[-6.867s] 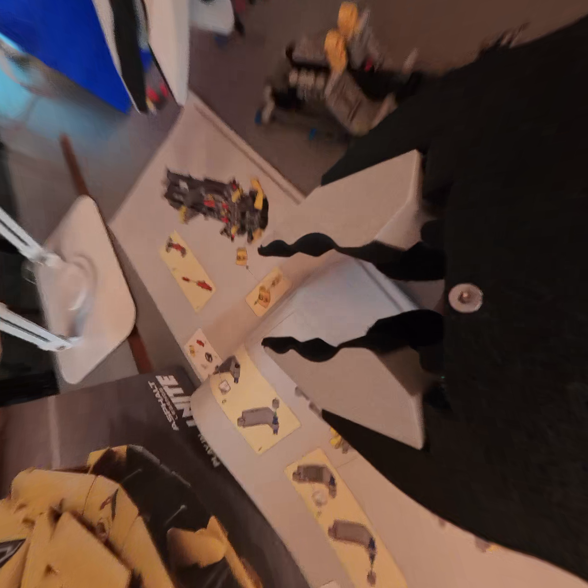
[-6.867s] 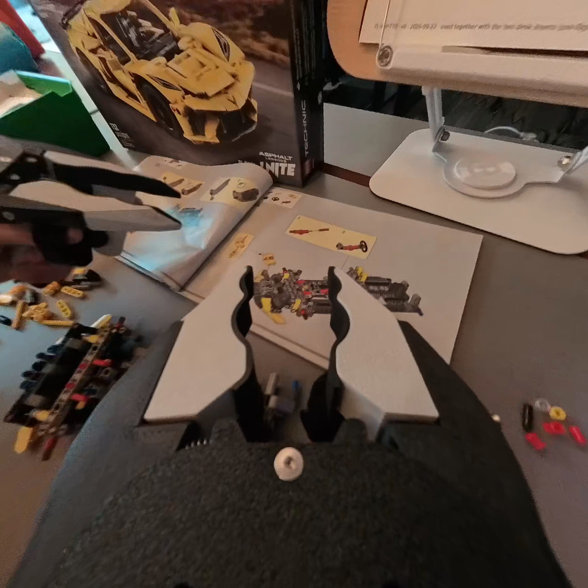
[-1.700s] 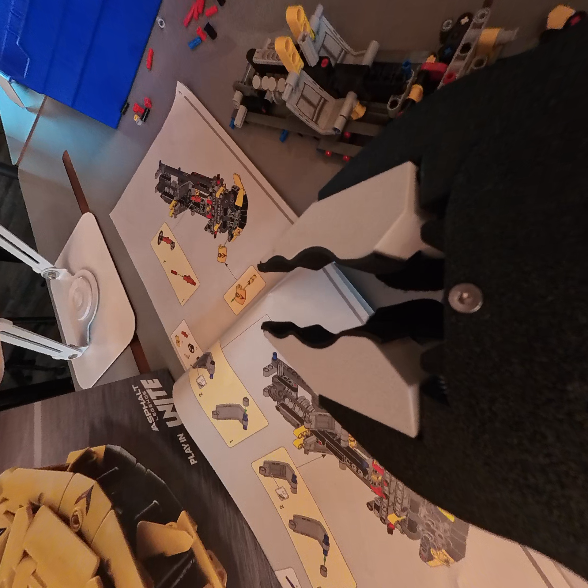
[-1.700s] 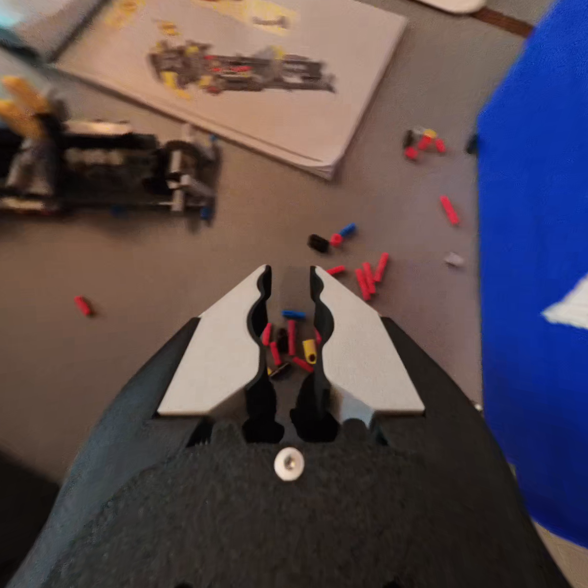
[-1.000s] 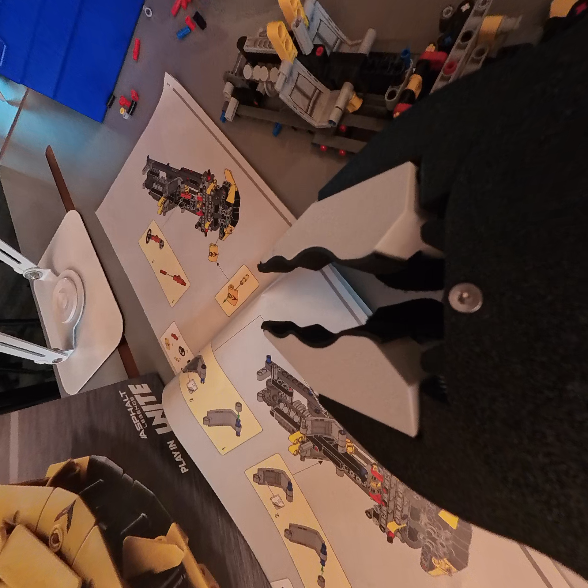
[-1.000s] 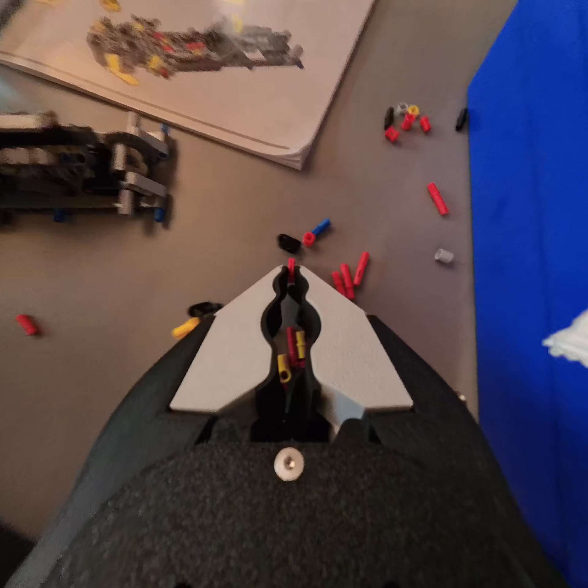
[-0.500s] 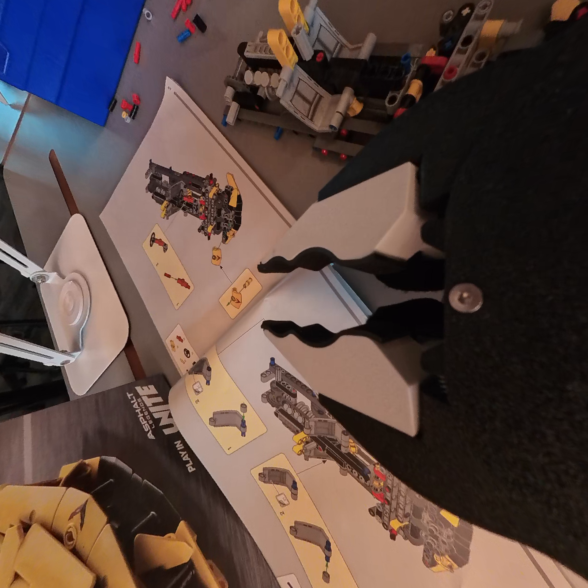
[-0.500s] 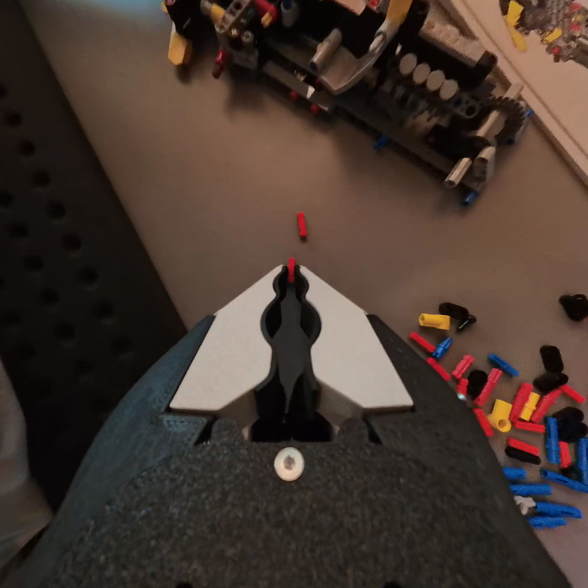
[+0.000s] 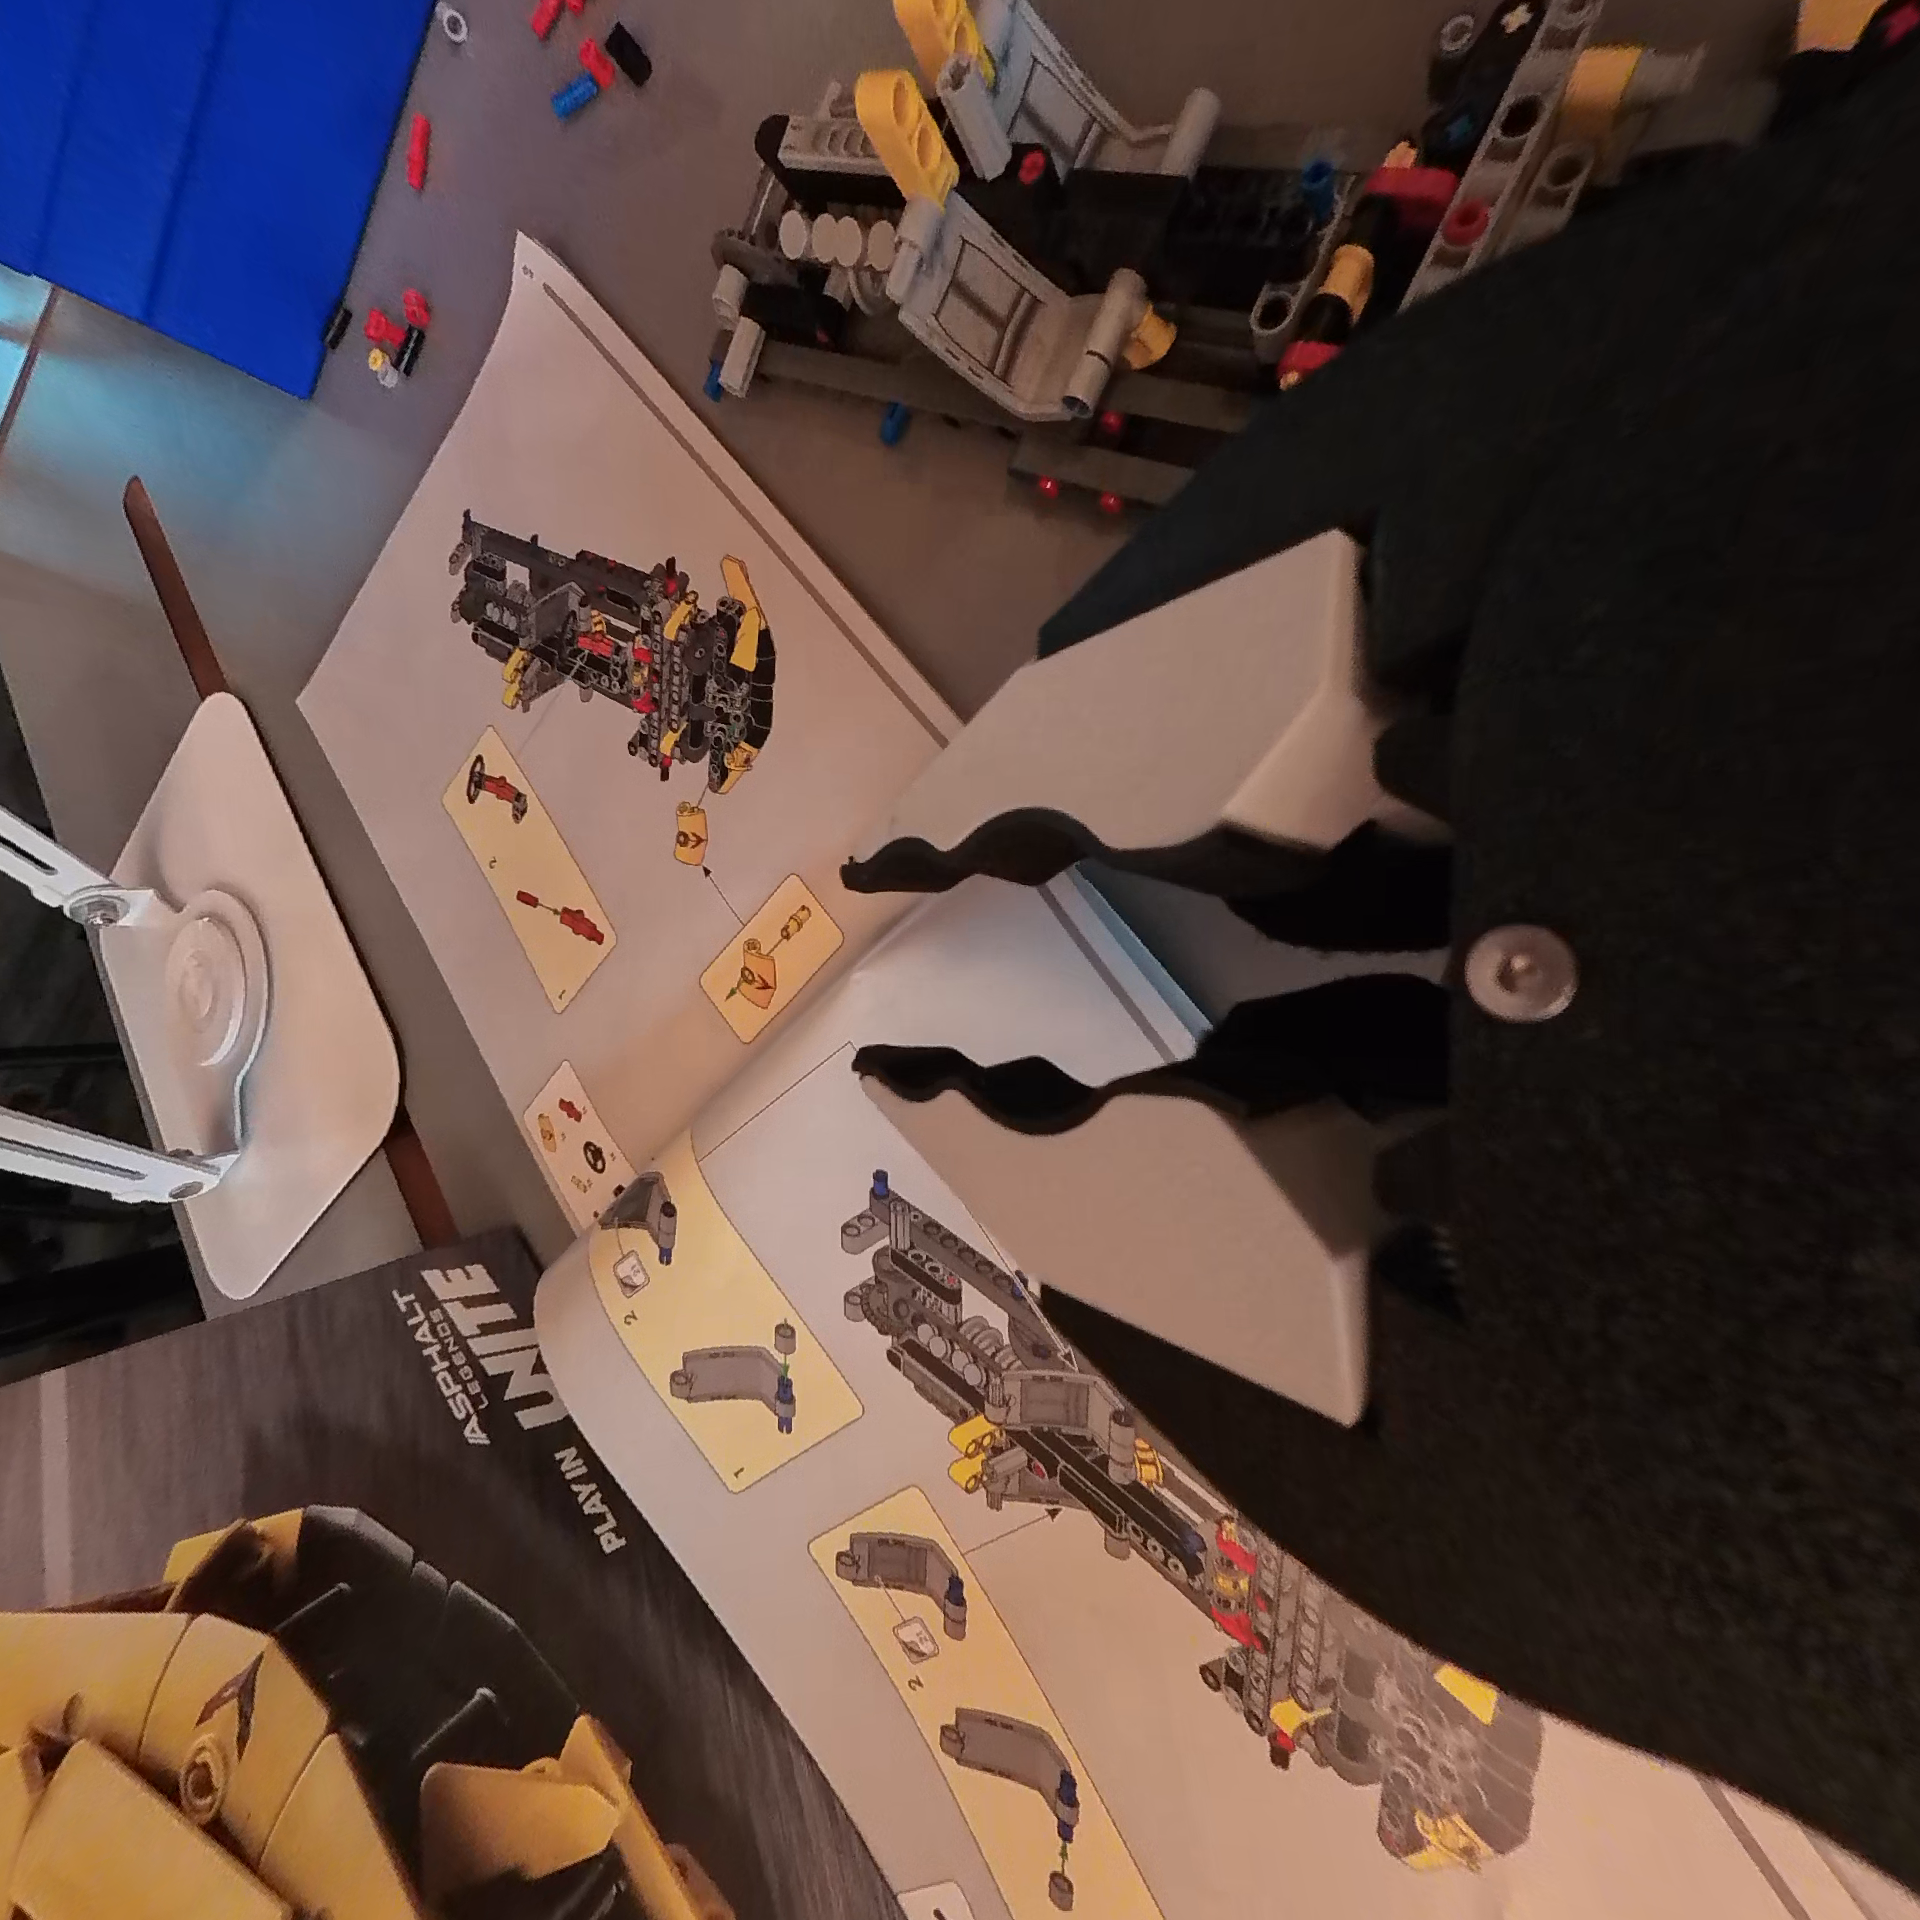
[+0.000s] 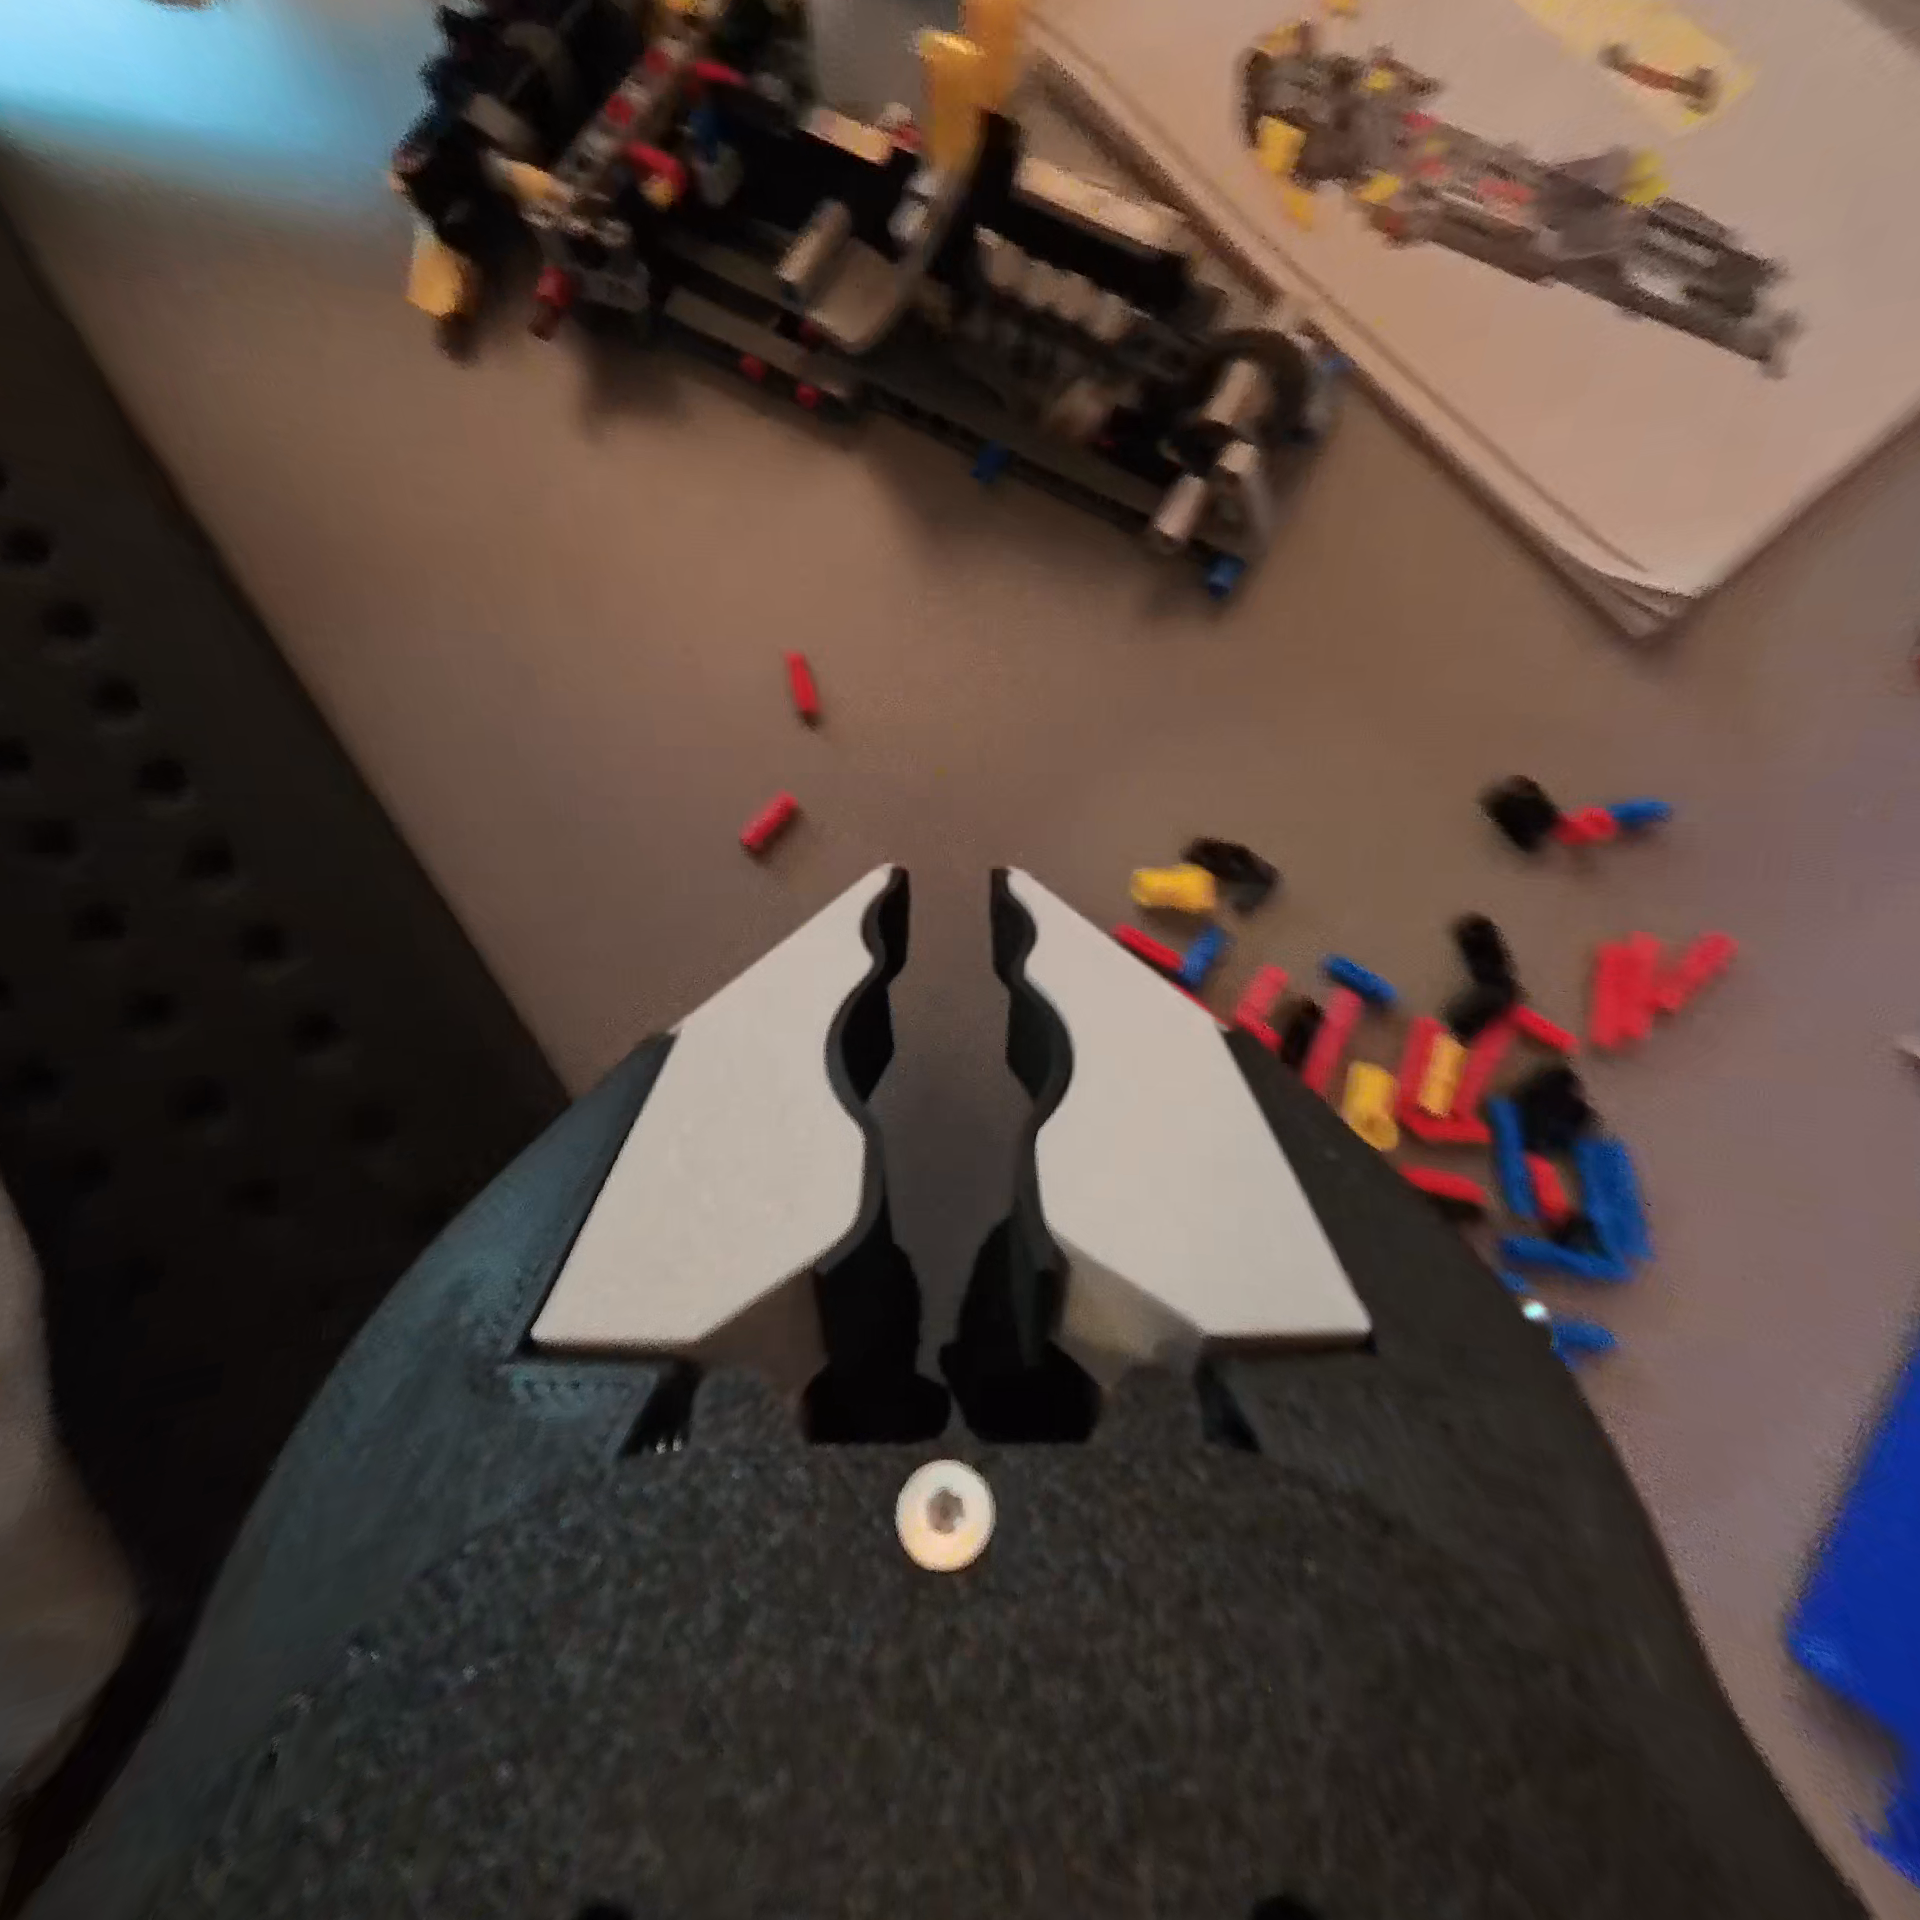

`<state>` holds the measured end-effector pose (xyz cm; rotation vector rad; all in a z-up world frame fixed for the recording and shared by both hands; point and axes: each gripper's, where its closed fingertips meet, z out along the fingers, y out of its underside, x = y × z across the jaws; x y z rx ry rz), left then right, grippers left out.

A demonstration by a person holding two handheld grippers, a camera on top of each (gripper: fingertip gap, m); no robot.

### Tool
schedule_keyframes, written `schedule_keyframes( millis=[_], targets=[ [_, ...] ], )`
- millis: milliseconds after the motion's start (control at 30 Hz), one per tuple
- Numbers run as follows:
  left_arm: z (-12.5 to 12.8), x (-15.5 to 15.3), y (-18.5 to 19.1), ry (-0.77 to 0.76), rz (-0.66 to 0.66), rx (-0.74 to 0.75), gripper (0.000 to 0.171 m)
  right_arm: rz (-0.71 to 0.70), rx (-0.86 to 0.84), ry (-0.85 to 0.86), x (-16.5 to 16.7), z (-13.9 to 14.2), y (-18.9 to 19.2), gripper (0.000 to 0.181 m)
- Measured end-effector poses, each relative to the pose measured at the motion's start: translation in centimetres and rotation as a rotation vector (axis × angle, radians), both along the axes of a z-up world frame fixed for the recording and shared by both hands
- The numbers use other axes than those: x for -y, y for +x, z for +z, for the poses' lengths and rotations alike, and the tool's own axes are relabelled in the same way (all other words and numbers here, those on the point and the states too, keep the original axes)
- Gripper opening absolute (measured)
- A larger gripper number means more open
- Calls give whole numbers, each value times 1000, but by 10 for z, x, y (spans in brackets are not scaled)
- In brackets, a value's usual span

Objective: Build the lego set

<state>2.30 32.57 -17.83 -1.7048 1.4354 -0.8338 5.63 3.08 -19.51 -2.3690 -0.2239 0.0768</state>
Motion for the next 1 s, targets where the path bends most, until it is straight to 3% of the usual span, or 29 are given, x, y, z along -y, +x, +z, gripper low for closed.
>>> schedule_keyframes(
  millis=[200, 700, 833, 1000],
  targets=[
    [0, 0, 0, 3, 0, 0, 27, -75, 44, -67, 23, -16, 50, 14],
    [-6, -1, 0, 10, -1, -21, 27, -42, 83, -100, 21, -24, 60, 5],
    [-5, -2, -1, 11, 3, -19, 27, -19, 98, -34, 8, -1, 46, 5],
    [-4, -1, 0, 9, -2, -18, 27, 108, 25, -52, -3, -7, -12, 5]
  ],
)
